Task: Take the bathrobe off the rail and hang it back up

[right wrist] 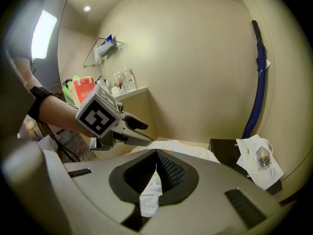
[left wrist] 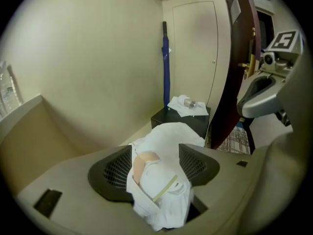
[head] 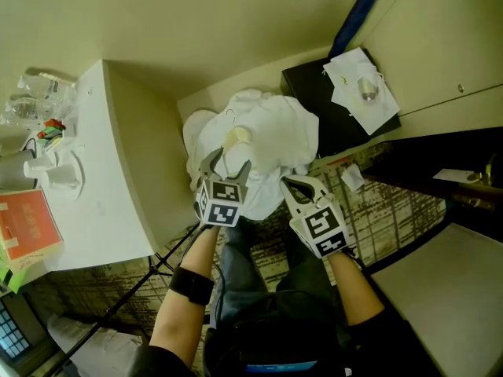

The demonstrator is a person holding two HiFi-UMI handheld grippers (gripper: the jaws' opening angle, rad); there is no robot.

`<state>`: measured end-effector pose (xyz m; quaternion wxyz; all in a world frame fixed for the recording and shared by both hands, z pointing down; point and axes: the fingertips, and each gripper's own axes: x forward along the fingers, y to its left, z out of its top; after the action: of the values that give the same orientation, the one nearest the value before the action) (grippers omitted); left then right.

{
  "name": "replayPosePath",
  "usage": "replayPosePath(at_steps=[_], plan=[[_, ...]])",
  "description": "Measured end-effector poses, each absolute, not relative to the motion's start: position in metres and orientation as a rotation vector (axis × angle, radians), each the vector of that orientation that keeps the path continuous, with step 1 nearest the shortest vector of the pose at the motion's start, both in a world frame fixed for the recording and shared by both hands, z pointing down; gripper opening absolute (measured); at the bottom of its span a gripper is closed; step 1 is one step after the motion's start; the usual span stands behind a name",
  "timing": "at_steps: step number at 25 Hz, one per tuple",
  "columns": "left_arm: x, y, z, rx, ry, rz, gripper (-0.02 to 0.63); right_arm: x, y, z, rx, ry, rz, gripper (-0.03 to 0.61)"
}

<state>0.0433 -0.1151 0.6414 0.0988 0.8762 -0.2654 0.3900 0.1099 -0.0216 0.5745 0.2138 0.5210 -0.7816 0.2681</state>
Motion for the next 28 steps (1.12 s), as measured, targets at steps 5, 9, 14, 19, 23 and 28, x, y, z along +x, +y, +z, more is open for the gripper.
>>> replayPosePath(at_steps=[5,9,14,19,23,28], plan=[[0.042,-0.127,0.696,2.579,-0.774,1.332,0.356,0.116,-0.017,0.604,1.412,-2.161,0.784,0.019],[0.047,-0.153,0.734,2.568,-0.763,1.434,0.362,0.118,-0.017,0.629,1.380,-2.165,0.808,0.018],[0.056,-0.178,0.774,2.575,-0.707,1.552,0.362,0.117,-0.018,0.654,1.364,-2.181,0.838,0.018],[0.048,-0.187,0.815,2.539,-0.622,1.692,0.362,0.120,-0.018,0.677,1.362,-2.185,0.881,0.019],[0.038,-0.195,0.843,2.477,-0.563,1.773,0.344,0.121,-0.021,0.691,1.363,-2.193,0.894,0.019],[0.042,-0.197,0.871,2.444,-0.487,1.823,0.278,0.123,-0.022,0.707,1.375,-2.189,0.922,0.020]])
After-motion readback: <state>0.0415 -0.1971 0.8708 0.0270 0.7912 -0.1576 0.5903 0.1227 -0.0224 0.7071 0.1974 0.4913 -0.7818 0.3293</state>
